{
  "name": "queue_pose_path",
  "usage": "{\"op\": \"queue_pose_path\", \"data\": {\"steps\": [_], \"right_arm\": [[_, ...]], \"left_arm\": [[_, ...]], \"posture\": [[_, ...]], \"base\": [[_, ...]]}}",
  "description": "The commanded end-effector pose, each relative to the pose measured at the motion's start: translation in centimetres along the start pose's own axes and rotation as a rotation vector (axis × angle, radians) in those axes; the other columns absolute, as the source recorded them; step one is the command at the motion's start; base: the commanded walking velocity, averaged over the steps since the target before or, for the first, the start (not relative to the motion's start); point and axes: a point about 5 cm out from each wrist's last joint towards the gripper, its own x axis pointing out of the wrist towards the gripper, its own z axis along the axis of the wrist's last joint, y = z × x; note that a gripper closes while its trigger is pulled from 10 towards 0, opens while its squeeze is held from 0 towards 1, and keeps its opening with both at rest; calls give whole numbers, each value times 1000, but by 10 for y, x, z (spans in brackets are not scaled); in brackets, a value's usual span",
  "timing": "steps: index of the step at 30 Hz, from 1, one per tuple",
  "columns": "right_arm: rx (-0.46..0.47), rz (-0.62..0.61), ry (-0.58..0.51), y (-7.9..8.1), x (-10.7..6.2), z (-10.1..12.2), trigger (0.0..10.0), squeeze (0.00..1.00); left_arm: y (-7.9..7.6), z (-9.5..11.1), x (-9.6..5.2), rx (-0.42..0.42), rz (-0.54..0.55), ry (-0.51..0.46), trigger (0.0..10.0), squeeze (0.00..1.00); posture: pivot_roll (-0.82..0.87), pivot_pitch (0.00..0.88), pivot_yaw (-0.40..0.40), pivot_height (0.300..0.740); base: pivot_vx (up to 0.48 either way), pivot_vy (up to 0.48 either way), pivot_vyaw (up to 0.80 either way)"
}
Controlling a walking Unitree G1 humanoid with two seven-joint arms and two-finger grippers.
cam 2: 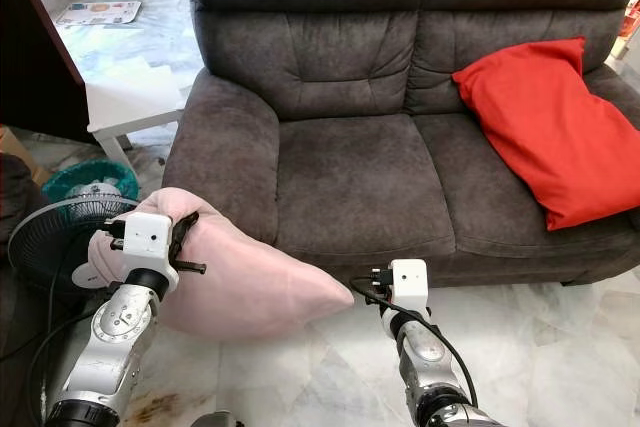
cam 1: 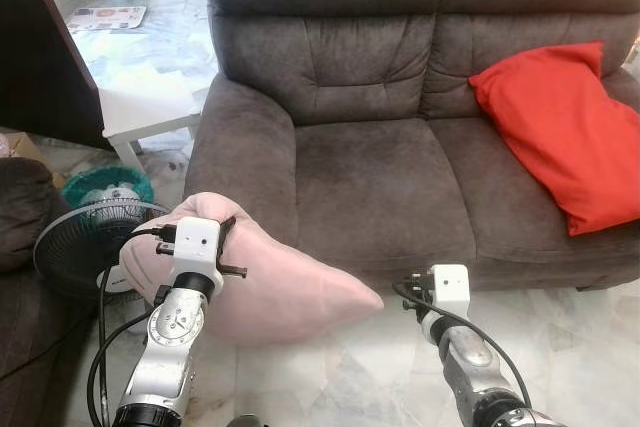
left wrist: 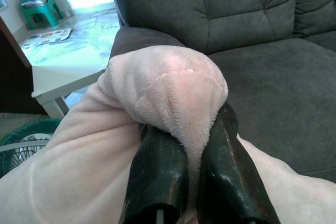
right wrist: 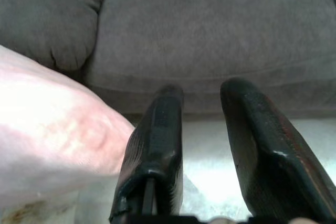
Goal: Move the pillow to the sofa from floor
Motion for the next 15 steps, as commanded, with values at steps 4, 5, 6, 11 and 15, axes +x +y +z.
{"op": "queue_pose_path", "data": {"steps": [4,5,6,11,15], "right_arm": [[-49,20,-82,0,6,21,10000,0],[-89,36,-93,-1,7,26,10000,0],[-121,54,-104,-1,7,28,10000,0],[-300,190,-155,-3,7,45,10000,0],[-435,304,-156,-10,3,52,10000,0]], "left_arm": [[-1,22,9,6,-4,-106,10000,0],[-2,23,9,3,-12,-107,10000,0],[-3,24,10,3,-20,-108,10000,0],[-6,27,12,6,-74,-109,10000,0],[-7,24,13,4,-100,-89,10000,0]], "posture": [[199,33,-45,740],[197,38,-44,740],[198,42,-45,740],[194,54,-45,740],[184,49,-50,740]], "base": [[0,0,0],[0,0,0],[0,0,0],[0,0,0],[0,0,0]]}}
